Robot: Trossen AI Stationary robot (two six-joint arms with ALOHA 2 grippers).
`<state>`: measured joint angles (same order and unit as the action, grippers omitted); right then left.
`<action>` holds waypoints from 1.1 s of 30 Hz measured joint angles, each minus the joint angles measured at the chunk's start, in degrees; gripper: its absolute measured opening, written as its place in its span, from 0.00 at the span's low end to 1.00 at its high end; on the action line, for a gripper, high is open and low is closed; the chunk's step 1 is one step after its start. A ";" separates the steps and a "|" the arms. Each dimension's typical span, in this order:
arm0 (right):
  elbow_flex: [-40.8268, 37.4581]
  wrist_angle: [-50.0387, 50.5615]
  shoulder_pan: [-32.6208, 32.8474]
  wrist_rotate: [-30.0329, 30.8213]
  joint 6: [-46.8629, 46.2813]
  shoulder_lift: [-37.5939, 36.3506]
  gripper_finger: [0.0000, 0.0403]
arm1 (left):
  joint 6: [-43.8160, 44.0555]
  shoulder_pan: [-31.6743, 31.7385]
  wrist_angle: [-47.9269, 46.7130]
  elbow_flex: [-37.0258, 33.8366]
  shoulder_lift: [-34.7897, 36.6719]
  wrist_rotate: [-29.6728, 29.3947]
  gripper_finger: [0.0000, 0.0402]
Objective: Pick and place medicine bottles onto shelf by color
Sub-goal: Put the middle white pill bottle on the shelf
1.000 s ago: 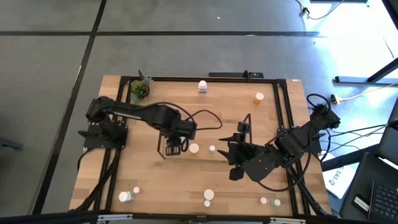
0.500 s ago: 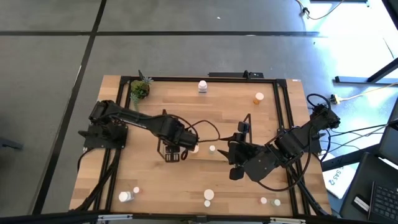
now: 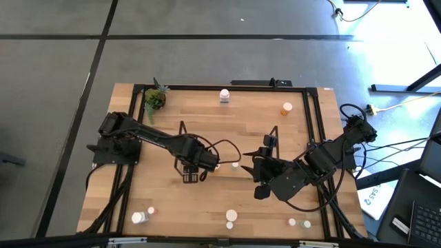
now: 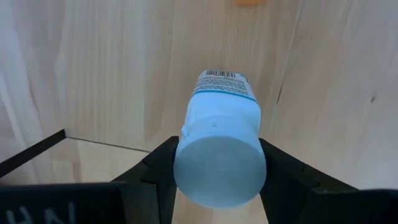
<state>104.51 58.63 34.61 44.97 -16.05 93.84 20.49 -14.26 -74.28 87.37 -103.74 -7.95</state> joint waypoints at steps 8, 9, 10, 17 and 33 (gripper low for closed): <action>0.00 0.00 0.00 0.00 0.00 0.00 0.45 | -0.04 0.00 1.48 -1.51 0.00 1.03 0.40; 0.00 0.00 0.02 0.00 0.00 0.00 0.45 | -0.04 0.00 1.49 -1.51 0.00 1.03 0.40; 0.00 -0.02 0.01 0.00 0.00 0.00 0.45 | -0.07 0.00 1.49 -1.51 0.00 1.03 0.40; 0.00 -0.02 0.00 0.00 0.00 0.00 0.45 | -0.03 0.00 1.49 -1.51 0.00 1.05 0.42; 0.00 -0.04 0.01 0.00 0.00 0.00 0.45 | -3.08 -0.02 1.49 -1.51 0.02 1.68 0.50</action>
<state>104.51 58.59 34.62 44.97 -16.05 93.84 17.41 -14.28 -72.79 85.86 -103.72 -6.26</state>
